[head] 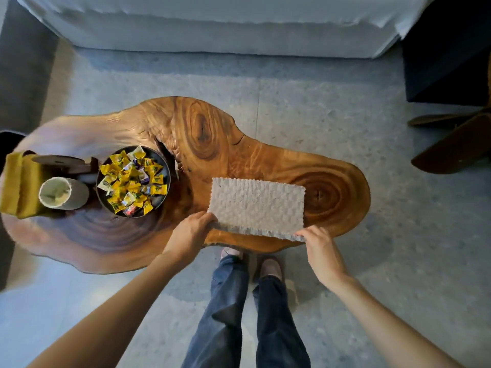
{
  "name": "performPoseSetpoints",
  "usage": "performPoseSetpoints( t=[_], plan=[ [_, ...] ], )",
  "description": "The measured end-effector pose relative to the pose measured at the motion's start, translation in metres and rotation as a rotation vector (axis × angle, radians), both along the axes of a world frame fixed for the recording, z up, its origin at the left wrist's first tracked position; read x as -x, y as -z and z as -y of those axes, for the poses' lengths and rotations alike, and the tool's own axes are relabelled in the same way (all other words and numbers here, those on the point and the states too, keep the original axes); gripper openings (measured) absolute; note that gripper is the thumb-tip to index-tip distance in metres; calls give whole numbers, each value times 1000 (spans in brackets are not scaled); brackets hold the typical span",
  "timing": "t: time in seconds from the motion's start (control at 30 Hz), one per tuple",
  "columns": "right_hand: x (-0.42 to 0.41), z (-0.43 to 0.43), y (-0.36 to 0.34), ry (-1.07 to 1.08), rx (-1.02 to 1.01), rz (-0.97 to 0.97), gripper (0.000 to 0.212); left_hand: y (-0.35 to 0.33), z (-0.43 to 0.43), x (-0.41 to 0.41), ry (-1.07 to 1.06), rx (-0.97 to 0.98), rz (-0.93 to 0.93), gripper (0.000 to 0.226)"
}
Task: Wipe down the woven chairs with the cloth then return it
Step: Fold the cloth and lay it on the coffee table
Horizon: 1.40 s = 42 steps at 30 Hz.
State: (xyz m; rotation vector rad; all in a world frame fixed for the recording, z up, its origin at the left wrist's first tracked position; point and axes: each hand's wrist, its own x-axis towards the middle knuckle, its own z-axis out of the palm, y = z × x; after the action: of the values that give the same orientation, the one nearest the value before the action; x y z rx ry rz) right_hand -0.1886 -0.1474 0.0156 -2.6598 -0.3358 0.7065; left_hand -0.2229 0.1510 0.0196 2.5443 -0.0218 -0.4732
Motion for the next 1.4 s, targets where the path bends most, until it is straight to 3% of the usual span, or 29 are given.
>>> performPoseSetpoints(
  t=[0.17,0.33,0.5,0.7,0.87,0.97,1.03,1.13,1.23,1.4],
  plan=[
    [-2,-6,41,108,-18,-92,28,53,-8,10,-91,82,-123,7],
    [-35,-15,72,234,-83,-59,17,98,-15,-15,-421,129,-214,4],
    [-76,-21,101,347,-77,5,11,127,-21,-56,-513,137,-246,14],
    [-99,-22,131,401,13,-50,17,154,-23,-81,-517,52,-196,28],
    [-98,-24,140,493,-9,26,15,159,-17,-85,-555,-11,-181,31],
    [-88,-22,139,653,-67,38,28,151,-13,-82,-663,66,-140,30],
    [-79,-19,139,774,-80,16,40,143,-8,-72,-715,65,-15,29],
    [-66,-19,142,914,-66,-87,49,135,3,-54,-514,21,91,25],
    [-57,-22,146,932,-49,-180,49,137,12,-41,-175,-54,-5,33],
    [-57,-23,134,971,-213,-182,33,141,14,-37,-186,18,-89,42]
  ],
)
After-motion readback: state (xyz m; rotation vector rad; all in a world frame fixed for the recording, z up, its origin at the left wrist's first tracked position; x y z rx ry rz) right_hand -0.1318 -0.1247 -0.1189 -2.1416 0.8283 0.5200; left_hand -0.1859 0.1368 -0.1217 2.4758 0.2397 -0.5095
